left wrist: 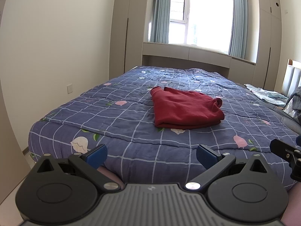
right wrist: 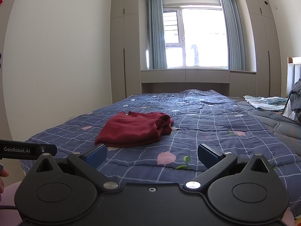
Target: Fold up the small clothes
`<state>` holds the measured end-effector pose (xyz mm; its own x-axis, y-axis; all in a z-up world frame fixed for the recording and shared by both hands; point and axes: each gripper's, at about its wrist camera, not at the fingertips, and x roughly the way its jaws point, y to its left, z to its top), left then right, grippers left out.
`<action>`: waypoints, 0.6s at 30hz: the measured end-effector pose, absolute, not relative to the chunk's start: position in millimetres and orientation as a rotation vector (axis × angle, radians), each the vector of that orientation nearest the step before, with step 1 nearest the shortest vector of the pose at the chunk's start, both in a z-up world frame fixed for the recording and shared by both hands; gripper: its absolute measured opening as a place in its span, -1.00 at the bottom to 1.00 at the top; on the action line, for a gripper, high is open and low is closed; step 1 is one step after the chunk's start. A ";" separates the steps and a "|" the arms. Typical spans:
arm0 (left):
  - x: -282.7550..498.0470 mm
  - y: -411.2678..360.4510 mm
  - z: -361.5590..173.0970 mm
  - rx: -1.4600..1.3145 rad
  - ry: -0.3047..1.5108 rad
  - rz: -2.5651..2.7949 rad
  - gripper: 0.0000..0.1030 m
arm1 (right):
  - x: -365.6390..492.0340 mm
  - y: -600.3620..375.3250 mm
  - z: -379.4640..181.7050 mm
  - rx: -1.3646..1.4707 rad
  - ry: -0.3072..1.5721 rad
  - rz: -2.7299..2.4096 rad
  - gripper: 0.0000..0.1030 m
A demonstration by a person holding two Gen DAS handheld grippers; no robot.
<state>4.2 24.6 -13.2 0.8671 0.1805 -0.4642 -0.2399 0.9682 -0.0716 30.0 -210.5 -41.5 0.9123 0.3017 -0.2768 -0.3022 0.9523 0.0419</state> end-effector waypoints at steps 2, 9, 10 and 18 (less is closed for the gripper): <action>4.0 24.1 -13.6 -0.123 0.473 0.219 0.99 | 30.1 -210.5 -41.5 -0.001 0.285 0.312 0.99; 4.2 22.3 -11.8 -0.107 0.469 0.234 0.99 | 30.2 -210.3 -41.1 -0.002 0.286 0.311 0.99; 3.7 22.0 -11.5 -0.103 0.466 0.238 0.99 | 30.2 -210.1 -41.5 -0.002 0.286 0.311 0.99; 3.4 21.2 -9.8 -0.086 0.464 0.245 0.99 | 30.6 -209.9 -42.8 -0.003 0.288 0.314 0.99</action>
<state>3.4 21.2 -9.8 0.8655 0.2140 -0.4529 -0.2528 0.9672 -0.0261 30.6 -209.9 -42.8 0.9108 0.3038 -0.2797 -0.3047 0.9516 0.0414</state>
